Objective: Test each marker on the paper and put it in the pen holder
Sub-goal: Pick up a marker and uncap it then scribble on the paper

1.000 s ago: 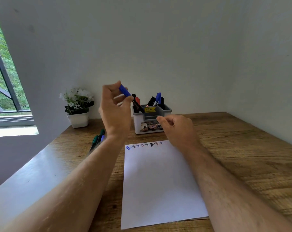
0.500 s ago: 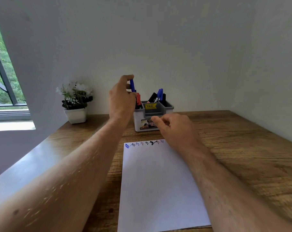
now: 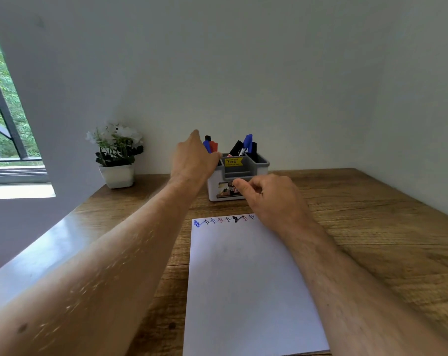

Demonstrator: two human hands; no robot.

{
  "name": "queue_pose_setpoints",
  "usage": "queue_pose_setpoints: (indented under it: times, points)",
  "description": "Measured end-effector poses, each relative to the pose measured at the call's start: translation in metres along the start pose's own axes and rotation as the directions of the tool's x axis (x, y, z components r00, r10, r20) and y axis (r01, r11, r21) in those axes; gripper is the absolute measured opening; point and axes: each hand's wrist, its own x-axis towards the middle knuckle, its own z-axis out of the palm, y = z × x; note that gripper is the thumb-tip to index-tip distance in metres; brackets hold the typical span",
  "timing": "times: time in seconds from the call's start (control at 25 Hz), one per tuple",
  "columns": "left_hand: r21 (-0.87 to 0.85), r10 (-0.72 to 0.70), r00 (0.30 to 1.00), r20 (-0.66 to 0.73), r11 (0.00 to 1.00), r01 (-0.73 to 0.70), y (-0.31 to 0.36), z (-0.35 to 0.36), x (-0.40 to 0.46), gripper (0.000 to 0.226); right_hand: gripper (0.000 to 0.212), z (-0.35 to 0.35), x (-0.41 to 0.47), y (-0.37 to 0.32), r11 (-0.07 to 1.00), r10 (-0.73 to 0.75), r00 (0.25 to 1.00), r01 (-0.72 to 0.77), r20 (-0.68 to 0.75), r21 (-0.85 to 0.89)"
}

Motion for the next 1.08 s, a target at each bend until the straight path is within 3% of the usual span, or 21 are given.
queue_pose_setpoints:
  times: [0.12, 0.28, 0.36, 0.48, 0.72, 0.84, 1.08]
  points:
    - [0.018, -0.03, 1.0, 0.001, 0.999, 0.03, 0.001, -0.007, -0.016, 0.063, 0.054, -0.001, -0.001, -0.001, 1.0, 0.013, 1.0, -0.013, 0.012, 0.002]
    - [-0.004, -0.091, 0.995, -0.029, 0.996, 0.09, -0.011, -0.032, -0.014, 0.027, 0.052, -0.004, -0.003, -0.003, 1.0, 0.012, 1.0, -0.013, 0.023, 0.019]
    - [0.082, -0.146, 0.989, 0.005, 0.986, 0.145, -0.024, -0.043, -0.009, 0.02, 0.052, -0.005, -0.004, -0.003, 0.999, 0.011, 1.0, -0.011, 0.022, 0.033]
    - [0.326, -0.174, 0.984, 0.04, 0.933, 0.152, -0.046, -0.054, -0.012, 0.021, 0.052, -0.006, -0.006, -0.004, 0.999, 0.005, 1.0, -0.006, 0.026, 0.036]
    - [0.619, -0.349, 0.925, 0.147, 0.763, 0.189, -0.074, -0.056, -0.03, 0.051, 0.056, -0.005, -0.006, -0.001, 0.999, -0.013, 0.999, 0.011, 0.031, 0.042]
    - [0.645, -0.4, 0.892, 0.208, 0.742, 0.182, -0.076, -0.053, -0.035, 0.049, 0.055, -0.005, -0.005, -0.001, 0.999, -0.024, 0.999, 0.023, 0.036, 0.031]
    - [0.559, -0.359, 0.888, 0.289, 0.816, 0.148, -0.075, -0.035, -0.037, 0.044, 0.064, 0.001, -0.002, 0.003, 1.0, -0.024, 0.999, 0.023, 0.035, 0.021]
